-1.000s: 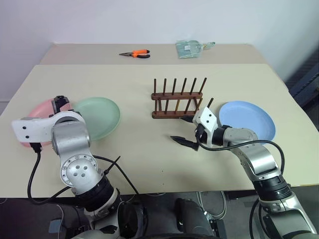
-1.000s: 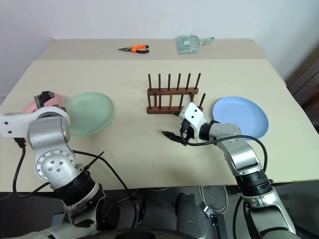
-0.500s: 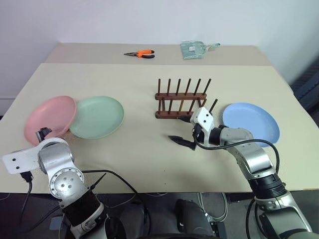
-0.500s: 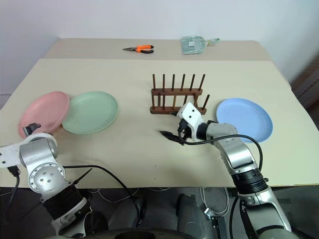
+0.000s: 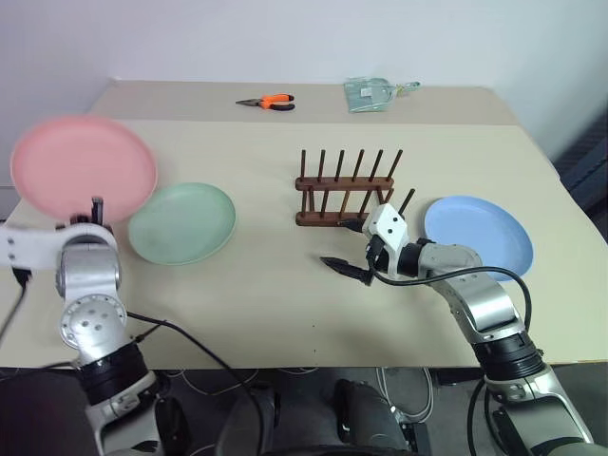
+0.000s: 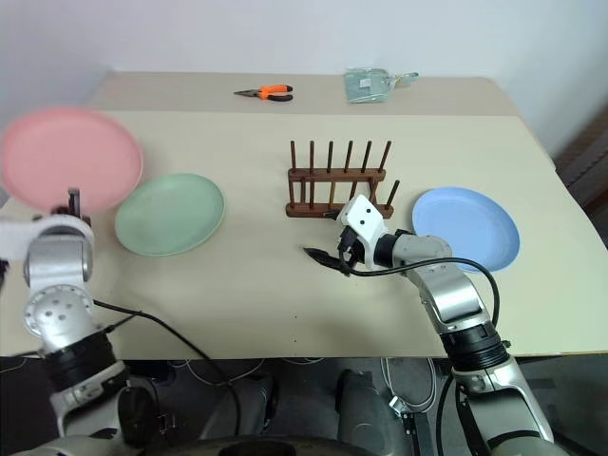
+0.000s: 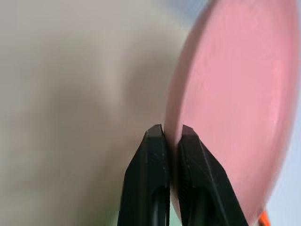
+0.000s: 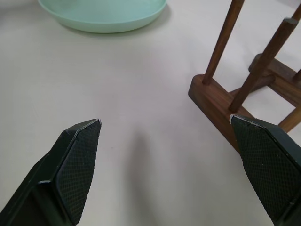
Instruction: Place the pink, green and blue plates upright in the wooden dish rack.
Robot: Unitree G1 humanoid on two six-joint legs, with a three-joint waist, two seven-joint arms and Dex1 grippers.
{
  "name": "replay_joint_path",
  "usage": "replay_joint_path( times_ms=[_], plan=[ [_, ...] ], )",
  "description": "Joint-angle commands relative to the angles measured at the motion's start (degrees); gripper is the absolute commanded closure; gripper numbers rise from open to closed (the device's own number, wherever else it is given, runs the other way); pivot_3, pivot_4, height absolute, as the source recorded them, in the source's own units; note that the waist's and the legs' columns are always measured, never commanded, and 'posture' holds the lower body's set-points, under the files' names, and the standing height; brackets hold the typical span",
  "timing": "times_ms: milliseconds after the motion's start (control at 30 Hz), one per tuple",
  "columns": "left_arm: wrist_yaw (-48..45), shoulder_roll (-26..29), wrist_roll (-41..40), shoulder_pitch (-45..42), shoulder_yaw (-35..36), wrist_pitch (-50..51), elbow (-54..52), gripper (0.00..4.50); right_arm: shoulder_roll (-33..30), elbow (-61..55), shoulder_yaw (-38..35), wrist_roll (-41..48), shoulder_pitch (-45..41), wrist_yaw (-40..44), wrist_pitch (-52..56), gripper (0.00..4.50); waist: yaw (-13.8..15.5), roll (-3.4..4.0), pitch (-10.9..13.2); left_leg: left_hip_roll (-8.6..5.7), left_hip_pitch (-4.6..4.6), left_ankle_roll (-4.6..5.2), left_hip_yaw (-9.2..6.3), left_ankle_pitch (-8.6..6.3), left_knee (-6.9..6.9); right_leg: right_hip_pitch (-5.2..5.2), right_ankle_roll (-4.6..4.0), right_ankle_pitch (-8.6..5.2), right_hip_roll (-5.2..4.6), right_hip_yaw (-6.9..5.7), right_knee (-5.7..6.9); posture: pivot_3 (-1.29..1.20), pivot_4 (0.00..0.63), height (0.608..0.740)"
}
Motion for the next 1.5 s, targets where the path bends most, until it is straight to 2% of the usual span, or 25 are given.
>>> replay_joint_path(
  times_ms=[33, 100, 233, 300, 367, 533, 700, 800, 933, 967, 1033, 1067, 1100, 1167, 1267, 1300, 1400, 1500],
  plan=[
    [-8.8, 4.2, 5.5, -4.2, -9.0, 4.6, -4.8, 4.48, -1.2, -4.7, -2.5, -0.5, -3.6, -1.1, -2.6, 0.00, -0.2, 0.02, 0.0, 0.00, 0.02, 0.00, 0.01, 0.00, -0.01, 0.00, 0.00, 0.00, 0.00, 0.01, -0.01, 0.00, 0.150, 0.740],
    [-12.2, 5.0, 8.3, -7.6, -14.0, 6.8, -5.3, 4.48, -1.3, -5.2, -2.3, -3.9, -6.3, -3.5, -5.9, 0.00, -0.3, 0.07, 0.0, 0.01, 0.06, 0.00, 0.02, 0.00, -0.05, 0.00, 0.01, 0.00, 0.00, 0.01, -0.01, 0.00, 0.150, 0.740],
    [-18.0, 2.5, 10.3, -14.7, -21.8, 11.3, -4.2, 4.48, -2.0, -1.7, 0.2, -14.4, -13.0, -9.3, -16.3, 0.00, -0.8, 0.09, 0.0, 0.02, 0.04, 0.00, 0.02, 0.00, -0.11, -0.06, 0.20, 0.09, 0.00, 0.00, 0.00, 0.00, 0.150, 0.740],
    [-20.2, 1.2, 10.6, -16.6, -23.4, 13.0, -3.8, 4.48, -2.5, 0.8, 1.7, -19.5, -15.4, -11.8, -20.2, 0.00, -1.6, 0.09, 0.0, 0.02, 0.00, -0.01, 0.03, 0.00, -0.12, -0.11, 0.21, 0.10, 0.00, 0.01, -0.01, 0.00, 0.150, 0.740],
    [-20.2, -1.5, 8.6, -17.9, -22.5, 14.3, -3.3, 4.48, -3.6, 3.8, 3.4, -25.3, -17.4, -14.5, -24.6, 0.00, -1.9, 0.09, 0.0, 0.02, 0.00, -0.01, 0.03, 0.00, -0.14, -0.11, 0.21, 0.10, -0.01, 0.01, -0.03, 0.00, 0.150, 0.740],
    [-16.2, -9.5, -4.8, -18.8, -17.7, 19.0, -2.2, 4.48, -5.8, 9.0, 5.7, -36.4, -20.8, -21.4, -34.8, 0.00, -2.1, 0.12, 0.1, 0.05, 0.00, -0.02, 0.04, 0.02, -0.16, -0.16, 0.22, 0.10, -0.02, 0.02, -0.03, 0.00, 0.150, 0.740],
    [-15.6, -8.3, -7.6, -17.3, -17.6, 24.6, -2.1, 4.48, -6.6, 12.2, 5.5, -41.3, -21.3, -26.2, -39.2, 0.00, -2.0, 0.11, 0.1, 0.03, 0.00, -0.27, 0.04, 0.16, -0.15, -0.13, 0.22, 0.10, -0.02, 0.04, -0.04, 0.00, 0.150, 0.740],
    [-14.9, -7.9, -7.4, -16.6, -17.2, 25.4, -1.9, 4.50, -6.7, 13.0, 5.4, -42.5, -21.1, -27.3, -40.7, 0.75, -2.0, 0.11, 0.1, 0.02, 0.00, -0.26, 0.05, 0.16, -0.14, -0.13, 0.21, 0.10, -0.01, 0.05, -0.04, 0.00, 0.150, 0.740],
    [-13.6, -8.8, -8.2, -16.2, -16.3, 25.7, -1.4, 4.50, -6.6, 13.4, 5.1, -43.2, -20.7, -28.3, -42.0, 2.60, -1.8, 0.11, 0.1, 0.02, -0.02, -0.27, 0.04, 0.17, -0.14, -0.13, 0.20, 0.10, -0.01, 0.06, -0.04, 0.00, 0.150, 0.740],
    [-13.3, -9.1, -8.4, -16.2, -15.9, 25.5, -1.2, 4.50, -6.6, 13.6, 5.1, -43.6, -20.6, -28.6, -42.3, 3.19, -1.7, 0.11, 0.1, 0.02, -0.01, -0.27, 0.04, 0.17, -0.14, -0.12, 0.20, 0.10, -0.01, 0.06, -0.05, 0.00, 0.150, 0.740],
    [-12.7, -10.0, -9.3, -16.2, -15.1, 24.8, -0.8, 4.50, -6.5, 13.6, 4.8, -43.9, -20.3, -28.9, -42.8, 4.03, -1.7, 0.11, 0.1, 0.02, 0.00, -0.27, 0.04, 0.17, -0.14, -0.10, 0.20, 0.10, -0.01, 0.06, -0.05, 0.00, 0.150, 0.740],
    [-12.7, -10.9, -10.4, -16.3, -14.1, 23.7, -0.6, 4.15, -6.3, 13.7, 4.6, -44.1, -20.1, -29.1, -43.0, 4.37, -1.7, 0.11, 0.1, 0.02, 0.00, -0.27, 0.04, 0.17, -0.14, -0.10, 0.20, 0.10, -0.01, 0.06, -0.05, 0.00, 0.150, 0.740],
    [-12.9, -11.7, -11.0, -16.7, -13.0, 22.3, -0.5, 3.78, -6.2, 13.7, 4.5, -44.1, -19.9, -29.2, -43.0, 4.50, -1.7, 0.09, 0.1, 0.02, 0.01, -0.28, 0.05, 0.17, -0.14, -0.10, 0.20, 0.10, -0.01, 0.06, -0.05, 0.00, 0.150, 0.740],
    [-12.5, -12.5, -11.0, -17.5, -11.3, 19.7, -0.6, 2.98, -6.0, 13.6, 4.2, -43.8, -19.5, -29.1, -42.8, 4.50, -1.7, 0.09, 0.1, 0.02, -0.02, -0.29, 0.04, 0.18, -0.13, -0.10, 0.20, 0.10, -0.02, 0.06, -0.05, 0.00, 0.150, 0.740],
    [-11.9, -10.7, -3.1, -18.9, -8.6, 13.0, 0.6, 1.59, -4.5, 12.7, 1.2, -38.8, -18.5, -28.3, -39.8, 4.50, -1.7, 0.09, 0.1, 0.02, -0.01, -0.33, 0.04, 0.20, -0.13, -0.10, 0.19, 0.11, -0.01, 0.06, -0.05, 0.00, 0.150, 0.740],
    [-13.7, -7.7, 1.5, -18.4, -9.2, 11.9, 0.9, 1.20, -3.6, 11.8, -0.9, -34.8, -18.3, -27.1, -37.9, 4.50, -1.8, 0.09, 0.1, 0.02, 0.00, -0.33, 0.04, 0.20, -0.14, -0.10, 0.18, 0.11, -0.01, 0.06, -0.05, 0.00, 0.150, 0.740],
    [-22.9, 2.1, 13.8, -15.1, -15.0, 10.3, 0.3, 1.20, -0.4, 8.1, -7.6, -20.8, -17.9, -23.1, -28.8, 4.50, -2.2, 0.11, 0.1, 0.06, 0.05, -0.33, 0.07, 0.20, -0.22, -0.12, 0.14, 0.11, 0.04, 0.09, -0.05, 0.00, 0.150, 0.740],
    [-31.8, 6.0, 18.5, -10.7, -18.9, 8.7, -0.2, 1.20, 4.4, 1.2, -16.0, -0.9, -17.7, -20.4, -9.8, 4.50, -1.9, 0.19, 0.1, 0.06, 0.05, -0.25, 0.07, 0.16, -0.27, -0.12, 0.14, 0.12, 0.06, 0.12, -0.06, 0.00, 0.150, 0.740]
  ],
)
